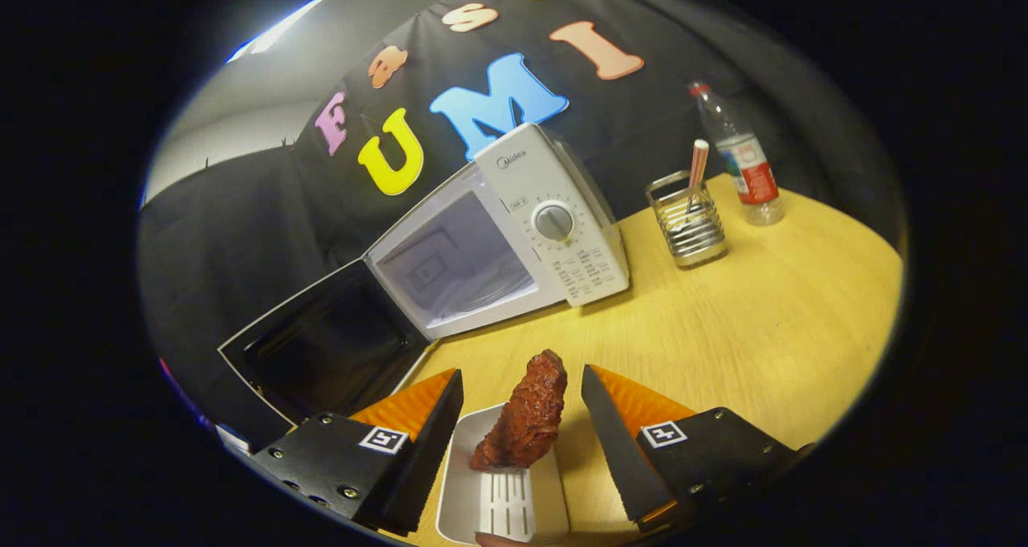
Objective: Open the microwave, put the food inside, and close the microwave door.
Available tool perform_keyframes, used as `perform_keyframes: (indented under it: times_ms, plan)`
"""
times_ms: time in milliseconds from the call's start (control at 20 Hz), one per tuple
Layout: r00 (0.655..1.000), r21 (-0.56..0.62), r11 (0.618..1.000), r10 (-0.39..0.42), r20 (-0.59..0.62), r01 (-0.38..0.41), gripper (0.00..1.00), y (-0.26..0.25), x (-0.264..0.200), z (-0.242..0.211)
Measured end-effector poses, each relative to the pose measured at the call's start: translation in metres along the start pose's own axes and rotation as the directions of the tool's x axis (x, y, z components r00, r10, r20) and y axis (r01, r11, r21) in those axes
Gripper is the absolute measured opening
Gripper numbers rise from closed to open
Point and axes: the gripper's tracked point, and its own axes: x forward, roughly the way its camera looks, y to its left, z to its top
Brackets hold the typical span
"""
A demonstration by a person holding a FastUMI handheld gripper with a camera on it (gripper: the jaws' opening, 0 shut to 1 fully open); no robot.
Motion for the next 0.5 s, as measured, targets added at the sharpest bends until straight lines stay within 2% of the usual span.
perform_keyframes:
  times_ms: [50,100,150,200,250,300,400,500]
  plan:
    - [1.0,0.027,0.999,0.019,0.0,-0.019,0.9,0.001,0.004,-0.002]
    - [1.0,0.044,0.999,0.012,0.004,-0.012,0.83,-0.001,0.007,-0.005]
    - [1.0,0.058,0.998,0.011,0.012,-0.012,0.65,-0.003,0.012,-0.003]
    - [1.0,0.081,0.997,-0.009,0.026,0.007,0.56,-0.008,0.013,-0.001]
    - [0.999,0.114,0.993,0.003,0.038,-0.007,0.3,-0.008,0.014,0.001]
    - [0.999,0.155,0.988,0.02,0.05,-0.027,0.27,-0.006,0.004,0.002]
    - [0.997,0.211,0.976,0.035,0.063,-0.048,0.15,-0.005,0.011,0.004]
    - [0.997,0.201,0.979,0.029,0.078,-0.045,0.14,-0.002,0.008,0.011]
